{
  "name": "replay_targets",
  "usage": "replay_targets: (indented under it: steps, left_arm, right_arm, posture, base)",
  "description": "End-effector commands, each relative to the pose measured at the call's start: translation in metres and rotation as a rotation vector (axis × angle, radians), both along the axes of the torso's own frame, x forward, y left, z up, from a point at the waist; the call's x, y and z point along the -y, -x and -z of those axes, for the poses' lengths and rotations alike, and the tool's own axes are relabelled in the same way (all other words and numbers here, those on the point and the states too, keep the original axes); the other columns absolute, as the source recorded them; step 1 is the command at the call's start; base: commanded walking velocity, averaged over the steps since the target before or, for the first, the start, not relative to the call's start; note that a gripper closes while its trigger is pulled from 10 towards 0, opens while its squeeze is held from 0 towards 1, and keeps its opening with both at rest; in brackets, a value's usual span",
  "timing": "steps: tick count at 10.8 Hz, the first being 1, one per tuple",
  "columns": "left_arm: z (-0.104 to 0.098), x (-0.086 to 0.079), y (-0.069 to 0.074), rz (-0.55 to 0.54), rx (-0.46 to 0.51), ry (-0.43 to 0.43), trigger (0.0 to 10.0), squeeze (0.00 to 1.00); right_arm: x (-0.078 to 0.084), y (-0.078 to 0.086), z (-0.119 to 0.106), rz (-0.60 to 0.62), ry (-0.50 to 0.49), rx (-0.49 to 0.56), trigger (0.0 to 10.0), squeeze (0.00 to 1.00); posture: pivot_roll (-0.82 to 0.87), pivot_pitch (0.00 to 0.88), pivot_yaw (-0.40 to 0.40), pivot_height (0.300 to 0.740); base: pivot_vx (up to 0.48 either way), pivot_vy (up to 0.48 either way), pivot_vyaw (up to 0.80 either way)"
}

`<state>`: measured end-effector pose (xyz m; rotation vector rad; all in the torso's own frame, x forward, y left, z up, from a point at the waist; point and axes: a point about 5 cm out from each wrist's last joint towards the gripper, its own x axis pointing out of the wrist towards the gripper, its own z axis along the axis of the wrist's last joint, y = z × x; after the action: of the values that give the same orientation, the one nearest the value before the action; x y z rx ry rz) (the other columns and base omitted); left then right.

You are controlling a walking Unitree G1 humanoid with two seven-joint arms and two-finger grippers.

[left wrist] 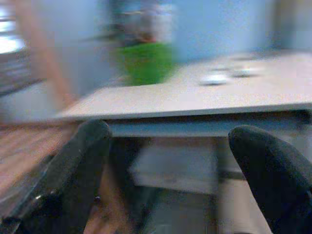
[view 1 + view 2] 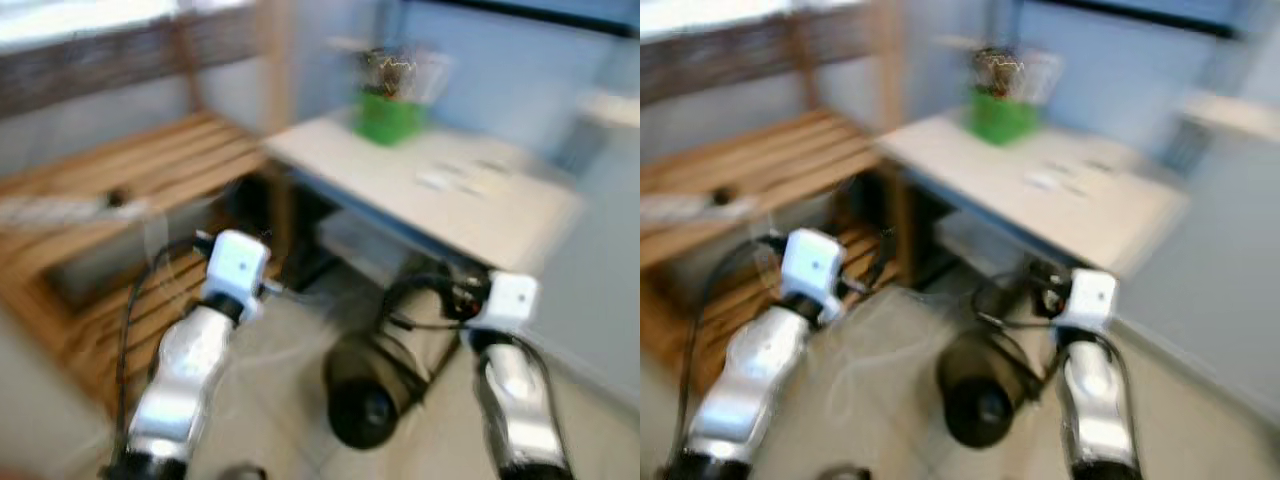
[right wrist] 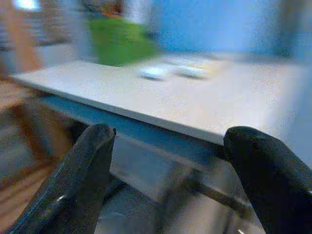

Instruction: Clean up the room

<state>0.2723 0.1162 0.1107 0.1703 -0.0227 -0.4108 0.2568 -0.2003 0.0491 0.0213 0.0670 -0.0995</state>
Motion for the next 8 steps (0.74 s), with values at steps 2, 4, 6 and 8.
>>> replay_targets:
  steps: [2, 4, 6, 8]
  left_arm:
    - [0.021, -0.018, -0.006, -0.039, -0.091, 0.014, 10.0, 0.0]
    - [0.027, -0.029, 0.003, -0.077, -0.121, 0.113, 10.0, 0.0]
    - [0.024, -0.022, -0.001, -0.062, -0.092, 0.107, 10.0, 0.0]
    - [0.023, -0.02, -0.003, -0.043, -0.084, 0.105, 10.0, 0.0]
  right_arm:
    - [-0.008, 0.002, 0.005, -0.037, -0.011, -0.035, 10.0, 0.0]
    - [-0.007, 0.005, 0.003, -0.065, 0.008, -0.029, 10.0, 0.0]
    - [-0.005, 0.009, 0.004, -0.057, 0.034, -0.027, 10.0, 0.0]
    - [-0.008, 0.011, 0.007, -0.071, 0.031, -0.042, 10.0, 0.0]
  posture:
    - [-0.05, 0.0, 0.045, 0.724]
    - [-0.06, 0.0, 0.036, 0.724]
    - [-0.05, 0.0, 0.029, 0.724]
    - [-0.06, 0.0, 0.033, 0.724]
  base:
    - [0.0, 0.0, -0.77]
    - [0.0, 0.0, -0.77]
    - [0.0, 0.0, -0.77]
    - [0.0, 0.0, -0.77]
